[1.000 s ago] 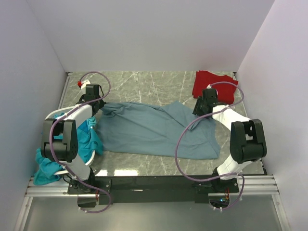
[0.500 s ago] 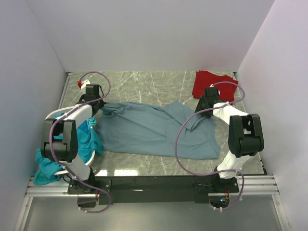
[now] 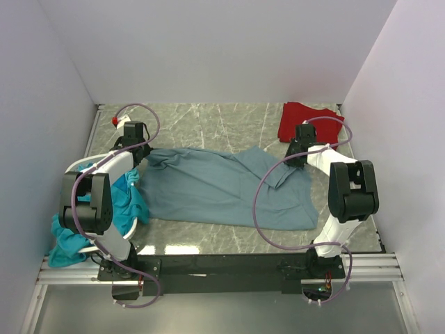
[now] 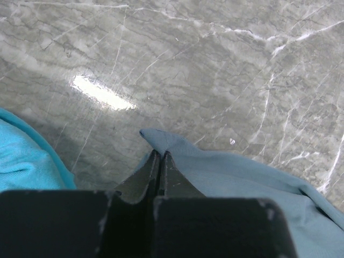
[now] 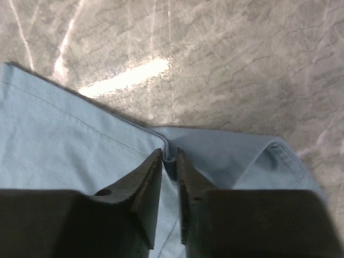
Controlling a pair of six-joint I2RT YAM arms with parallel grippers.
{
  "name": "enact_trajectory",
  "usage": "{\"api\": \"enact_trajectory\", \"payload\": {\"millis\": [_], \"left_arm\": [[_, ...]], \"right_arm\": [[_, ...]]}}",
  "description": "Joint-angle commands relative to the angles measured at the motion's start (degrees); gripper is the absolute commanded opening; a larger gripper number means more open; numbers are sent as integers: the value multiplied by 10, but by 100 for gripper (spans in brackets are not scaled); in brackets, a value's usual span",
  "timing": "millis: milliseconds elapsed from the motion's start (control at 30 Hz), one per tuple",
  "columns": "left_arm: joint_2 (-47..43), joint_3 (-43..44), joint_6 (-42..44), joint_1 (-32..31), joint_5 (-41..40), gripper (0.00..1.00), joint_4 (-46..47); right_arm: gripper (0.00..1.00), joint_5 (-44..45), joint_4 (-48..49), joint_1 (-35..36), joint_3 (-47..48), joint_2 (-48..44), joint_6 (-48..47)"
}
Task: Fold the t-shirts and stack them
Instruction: Fold the tshirt
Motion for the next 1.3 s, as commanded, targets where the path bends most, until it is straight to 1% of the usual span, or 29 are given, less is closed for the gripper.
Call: {"api": "enact_trajectory", "payload": {"millis": [0,33,67,100,133,300,333,433,533,600,633,667,733,767,833,867,967,1133,1267], "left_arm": [[-28,-4,-1,4,6,0,16],[-28,-4,0,4,6,0,16],[-28,-5,0,4,7,0,16],[-27,-4,0,4,7,0,16],[-28,-5,0,4,8,0,17],[-23,-1,0,4,13,0,18],[-17,3,1,4,14,0,17],[-1,23,2,4,14,0,13],[23,43,4,4,10,0,5],[35,65,6,4,8,0,-2],[48,72,7,4,7,0,-5],[55,87,8,4,6,0,-6],[78,107,11,4,4,0,-16],[84,125,12,4,3,0,-20],[105,145,15,4,5,0,-26],[111,165,17,5,6,0,-28],[135,210,21,5,12,0,-42],[160,267,33,5,18,0,-52],[174,296,40,5,26,0,-58]], "right_arm": [[20,-6,4,-5,20,1,-1],[16,-6,3,-5,20,1,-1],[10,-6,2,-4,21,1,-2],[7,-5,2,-4,22,2,-3],[0,-5,-2,-3,23,4,-4],[0,-6,-7,-5,36,3,-8],[0,-17,-11,-4,41,0,-8],[0,-15,-32,-4,77,0,-14],[0,-13,-60,-5,138,11,-25],[0,-13,-75,-6,200,23,-33],[0,-15,-88,-7,223,40,-35],[0,-17,-96,-8,271,51,-36],[0,-29,-113,-10,322,85,-42],[0,-33,-117,-11,367,96,-42],[0,-52,-120,-13,410,130,-46],[0,-57,-121,-13,452,143,-46],[0,-81,-120,-15,530,188,-43],[0,-114,-103,-14,610,242,-35],[0,-137,-107,-15,684,269,-38]]}}
